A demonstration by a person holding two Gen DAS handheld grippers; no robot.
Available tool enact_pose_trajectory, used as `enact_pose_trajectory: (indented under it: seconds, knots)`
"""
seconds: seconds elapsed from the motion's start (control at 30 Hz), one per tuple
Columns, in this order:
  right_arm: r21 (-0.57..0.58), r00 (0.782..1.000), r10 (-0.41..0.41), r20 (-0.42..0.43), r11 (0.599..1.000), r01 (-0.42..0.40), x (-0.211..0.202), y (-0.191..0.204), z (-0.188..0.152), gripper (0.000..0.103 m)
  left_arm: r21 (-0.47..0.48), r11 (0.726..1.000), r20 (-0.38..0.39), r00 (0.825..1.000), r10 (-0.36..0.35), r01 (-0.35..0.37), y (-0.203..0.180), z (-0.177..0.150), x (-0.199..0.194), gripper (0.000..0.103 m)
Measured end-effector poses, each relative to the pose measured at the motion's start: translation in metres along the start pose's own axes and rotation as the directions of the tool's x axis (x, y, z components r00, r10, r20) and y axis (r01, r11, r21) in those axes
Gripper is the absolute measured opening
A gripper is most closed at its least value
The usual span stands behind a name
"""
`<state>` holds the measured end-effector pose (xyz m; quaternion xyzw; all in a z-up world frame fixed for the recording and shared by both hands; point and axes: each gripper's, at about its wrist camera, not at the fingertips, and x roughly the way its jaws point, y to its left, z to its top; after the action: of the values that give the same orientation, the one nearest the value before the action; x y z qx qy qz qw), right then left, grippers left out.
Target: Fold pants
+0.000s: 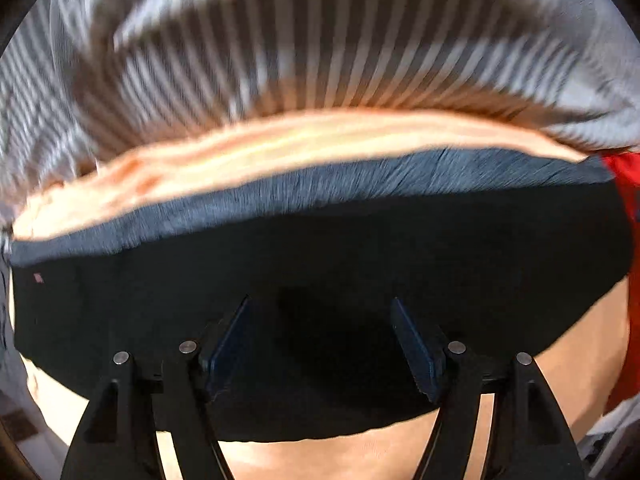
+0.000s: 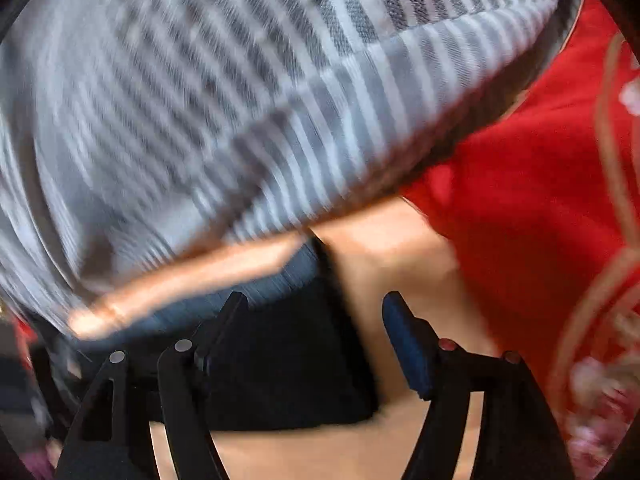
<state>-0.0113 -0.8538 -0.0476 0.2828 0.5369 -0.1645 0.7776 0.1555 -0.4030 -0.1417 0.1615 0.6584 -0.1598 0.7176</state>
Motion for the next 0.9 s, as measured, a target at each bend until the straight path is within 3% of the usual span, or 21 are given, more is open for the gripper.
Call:
enact_pose_trajectory:
  seconds: [0.03,0.07,0.1,0.13,0.17,0.2,0.27,0.3,0.33,0.5,0.57,0.63,0.7,0.8,0.9]
  knots:
    - [-0.016,1.0,0.002,-0.028,1.0,-0.002,0.003,0.0,-0.007,0.054,-0.004,1.0,-0.01,1.0,0.004,-0.004,-0.001,-0.003,0.006,0.072]
    - [-0.026,0.997,0.016,-0.073,1.0,-0.018,0.011,0.0,-0.014,0.028,-0.002,1.0,-0.01,1.0,0.014,-0.014,-0.003,-0.005,0.01,0.072]
    - [-0.034,0.994,0.005,-0.111,0.999,-0.009,0.018,0.0,-0.019,0.021,0.002,1.0,-0.009,1.0,0.023,-0.023,-0.005,-0.007,0.013,0.072]
    - [-0.029,0.981,-0.117,-0.156,0.993,0.113,0.033,-0.007,-0.029,0.021,0.001,1.0,-0.006,1.0,0.03,-0.03,-0.007,-0.008,0.014,0.072]
    - [-0.029,0.981,-0.117,-0.156,0.993,0.113,0.033,-0.007,-0.029,0.021,0.0,0.999,-0.008,0.999,0.033,-0.033,-0.008,-0.007,0.013,0.072]
    - [0.05,0.981,-0.11,-0.157,0.992,0.119,0.034,-0.015,-0.031,0.025,0.003,0.999,-0.01,0.999,0.041,-0.041,-0.009,-0.005,0.009,0.072]
    - [0.102,0.985,-0.143,-0.101,0.983,0.153,0.022,-0.011,-0.032,0.027,0.012,0.999,0.045,0.998,0.049,-0.049,-0.01,0.0,-0.007,0.072]
    - [0.075,0.99,-0.135,-0.038,0.988,0.137,0.012,-0.001,-0.031,0.027,0.011,0.999,0.086,0.995,0.046,-0.047,-0.01,0.004,-0.016,0.072]
    - [-0.038,0.998,-0.055,0.031,0.998,0.056,0.003,0.032,-0.027,0.027,0.003,0.999,0.111,0.993,0.039,-0.04,-0.009,0.009,-0.021,0.072]
    - [-0.143,0.999,0.002,-0.039,0.99,-0.008,0.044,0.078,-0.016,0.027,-0.031,0.999,0.073,0.997,0.029,-0.027,-0.018,0.034,0.007,0.072]
    - [-0.13,0.995,-0.061,-0.076,0.99,0.051,0.069,0.078,-0.019,0.026,-0.004,0.998,0.059,0.996,0.063,-0.063,-0.025,0.035,0.022,0.072]
    - [-0.117,0.995,-0.069,-0.066,0.991,0.061,0.084,0.067,-0.023,0.022,-0.008,0.999,0.087,0.995,0.045,-0.045,-0.02,0.035,0.019,0.072]
    - [-0.16,0.997,-0.064,-0.046,0.986,0.056,0.079,0.067,-0.03,0.02,-0.016,0.997,0.104,0.992,0.077,-0.076,-0.003,0.032,0.013,0.072]
    - [-0.239,0.993,-0.118,-0.028,0.965,0.108,0.079,0.081,-0.041,0.02,-0.088,0.991,0.116,0.987,0.109,-0.099,0.047,0.028,0.003,0.072]
    - [-0.226,0.992,-0.128,-0.021,0.967,0.12,0.08,0.087,-0.042,0.024,-0.169,0.974,0.104,0.98,0.169,-0.15,0.101,0.026,0.007,0.072]
